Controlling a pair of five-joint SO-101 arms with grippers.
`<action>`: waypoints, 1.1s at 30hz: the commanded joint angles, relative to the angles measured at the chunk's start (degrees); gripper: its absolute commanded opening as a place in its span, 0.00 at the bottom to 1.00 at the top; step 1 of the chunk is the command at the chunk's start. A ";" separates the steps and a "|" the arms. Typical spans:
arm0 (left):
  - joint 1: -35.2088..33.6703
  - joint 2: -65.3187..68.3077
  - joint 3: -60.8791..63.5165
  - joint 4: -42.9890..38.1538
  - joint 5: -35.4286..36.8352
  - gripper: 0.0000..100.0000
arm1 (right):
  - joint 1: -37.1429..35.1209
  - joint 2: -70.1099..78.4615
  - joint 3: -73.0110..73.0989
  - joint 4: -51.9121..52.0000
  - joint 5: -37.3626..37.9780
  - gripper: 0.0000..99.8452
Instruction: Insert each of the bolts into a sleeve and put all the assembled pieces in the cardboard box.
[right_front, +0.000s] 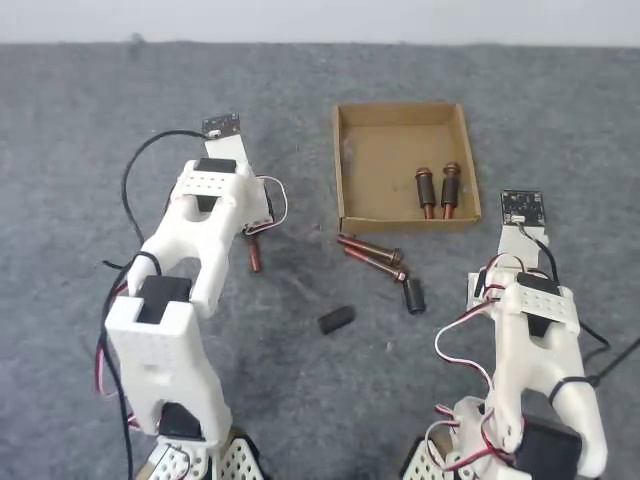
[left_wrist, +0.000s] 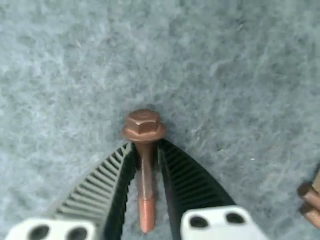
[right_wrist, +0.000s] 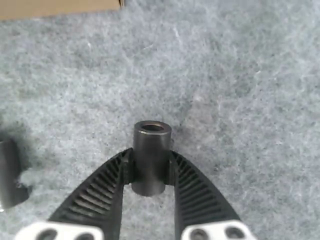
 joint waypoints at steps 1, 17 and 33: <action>0.35 0.35 -2.68 0.62 0.26 0.01 | -0.57 -0.31 -2.46 -0.66 0.62 0.01; 0.26 -10.55 8.04 -5.10 -10.99 0.01 | -0.75 -0.75 -2.55 -1.01 0.26 0.01; -4.04 -26.81 27.65 -23.65 -10.99 0.01 | 0.04 -10.86 -13.71 0.75 0.62 0.01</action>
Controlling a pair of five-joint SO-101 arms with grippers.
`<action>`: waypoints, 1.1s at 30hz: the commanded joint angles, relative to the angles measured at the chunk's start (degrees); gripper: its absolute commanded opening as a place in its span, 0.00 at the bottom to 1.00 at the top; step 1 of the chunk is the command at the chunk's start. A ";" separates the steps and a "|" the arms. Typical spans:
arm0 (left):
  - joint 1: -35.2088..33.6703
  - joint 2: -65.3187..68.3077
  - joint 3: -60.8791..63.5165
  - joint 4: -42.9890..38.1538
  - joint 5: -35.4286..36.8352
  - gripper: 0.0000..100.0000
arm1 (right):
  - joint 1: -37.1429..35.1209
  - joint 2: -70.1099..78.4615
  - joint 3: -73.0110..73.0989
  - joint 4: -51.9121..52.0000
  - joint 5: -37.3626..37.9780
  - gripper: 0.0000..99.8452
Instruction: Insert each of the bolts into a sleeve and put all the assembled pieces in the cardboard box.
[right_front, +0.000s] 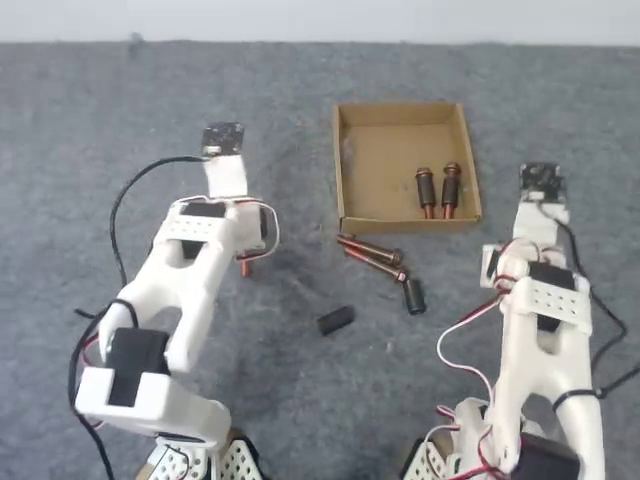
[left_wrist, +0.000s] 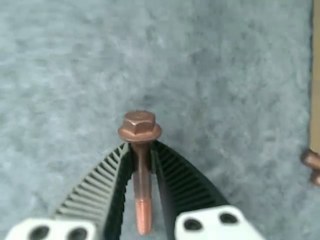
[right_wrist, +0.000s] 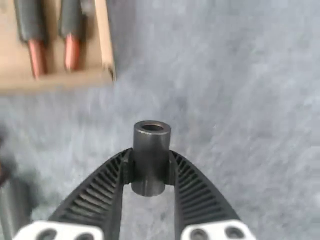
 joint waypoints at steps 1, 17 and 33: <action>-4.13 -4.48 -0.66 -1.67 -0.35 0.01 | -0.92 -5.76 -6.42 -0.75 0.62 0.01; -6.86 -4.48 -0.66 -1.76 -0.44 0.01 | -16.04 -8.04 2.20 -35.12 0.18 0.01; -6.68 -4.40 0.31 -4.04 -0.44 0.01 | -27.56 4.79 14.42 -79.25 0.44 0.01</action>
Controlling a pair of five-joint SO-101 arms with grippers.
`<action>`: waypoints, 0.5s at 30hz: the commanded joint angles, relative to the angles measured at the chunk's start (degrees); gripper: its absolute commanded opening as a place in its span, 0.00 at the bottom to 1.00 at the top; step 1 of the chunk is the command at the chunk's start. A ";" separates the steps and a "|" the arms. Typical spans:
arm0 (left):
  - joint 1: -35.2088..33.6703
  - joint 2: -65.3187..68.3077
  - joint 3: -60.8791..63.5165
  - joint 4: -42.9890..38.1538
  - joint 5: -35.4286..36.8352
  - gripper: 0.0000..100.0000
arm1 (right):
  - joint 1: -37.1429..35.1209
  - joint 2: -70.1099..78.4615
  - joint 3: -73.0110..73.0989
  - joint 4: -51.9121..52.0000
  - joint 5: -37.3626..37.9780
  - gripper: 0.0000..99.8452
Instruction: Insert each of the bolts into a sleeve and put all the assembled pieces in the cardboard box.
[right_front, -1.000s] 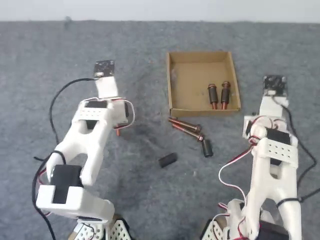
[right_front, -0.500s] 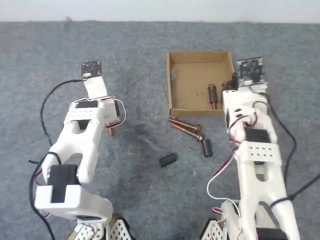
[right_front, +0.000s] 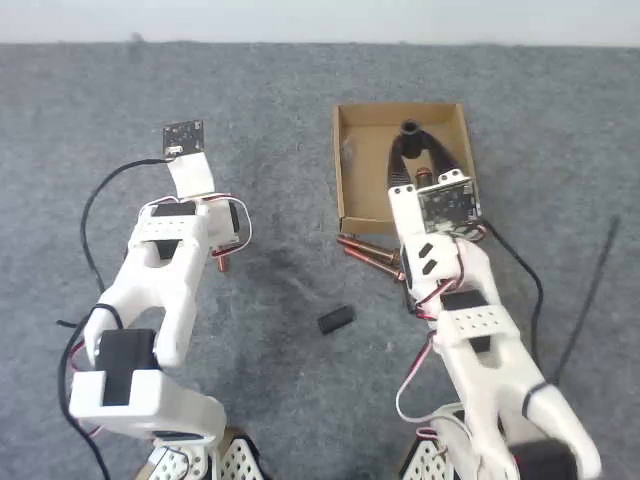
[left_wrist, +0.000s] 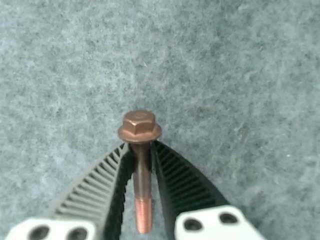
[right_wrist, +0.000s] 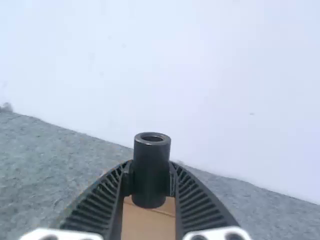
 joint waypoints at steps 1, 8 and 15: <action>0.09 -4.31 0.31 -3.60 -0.62 0.01 | -0.84 5.93 -1.76 -7.52 0.35 0.01; 1.05 -4.31 0.40 -3.96 -0.62 0.01 | -2.15 20.00 -2.64 -28.18 0.09 0.01; 1.32 -4.31 0.31 -4.04 -0.62 0.01 | -4.79 28.44 -3.25 -37.49 -1.05 0.01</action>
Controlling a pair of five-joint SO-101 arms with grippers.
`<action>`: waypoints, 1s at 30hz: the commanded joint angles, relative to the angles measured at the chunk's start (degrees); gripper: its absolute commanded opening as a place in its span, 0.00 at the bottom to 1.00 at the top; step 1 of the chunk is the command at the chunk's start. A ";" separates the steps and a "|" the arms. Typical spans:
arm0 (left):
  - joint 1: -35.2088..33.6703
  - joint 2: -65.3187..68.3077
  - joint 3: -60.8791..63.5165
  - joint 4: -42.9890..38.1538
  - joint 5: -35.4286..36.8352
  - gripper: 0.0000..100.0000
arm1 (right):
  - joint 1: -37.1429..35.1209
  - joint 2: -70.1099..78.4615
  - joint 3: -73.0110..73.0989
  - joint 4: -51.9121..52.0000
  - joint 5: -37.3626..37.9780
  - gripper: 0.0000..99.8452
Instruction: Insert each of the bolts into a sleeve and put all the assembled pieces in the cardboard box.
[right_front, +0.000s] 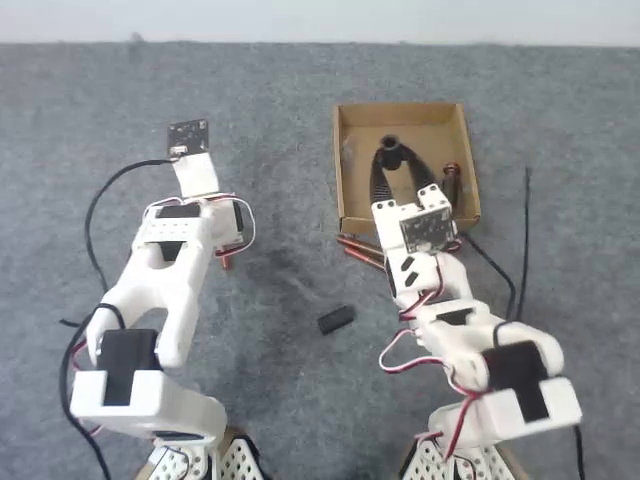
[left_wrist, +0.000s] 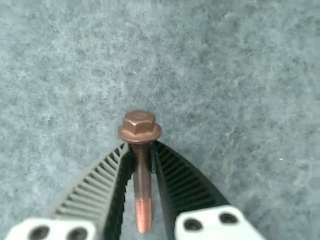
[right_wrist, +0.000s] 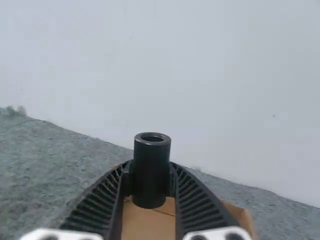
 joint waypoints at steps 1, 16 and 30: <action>0.26 -4.31 -0.66 -1.41 -0.62 0.01 | -1.63 0.92 -2.99 -4.00 -3.08 0.01; 0.26 -4.31 -0.75 -1.41 -0.62 0.01 | -7.25 1.71 6.59 -6.02 -14.42 0.01; 0.26 -4.31 -0.66 -1.41 -0.62 0.01 | -7.60 1.71 21.71 -21.41 -14.15 0.01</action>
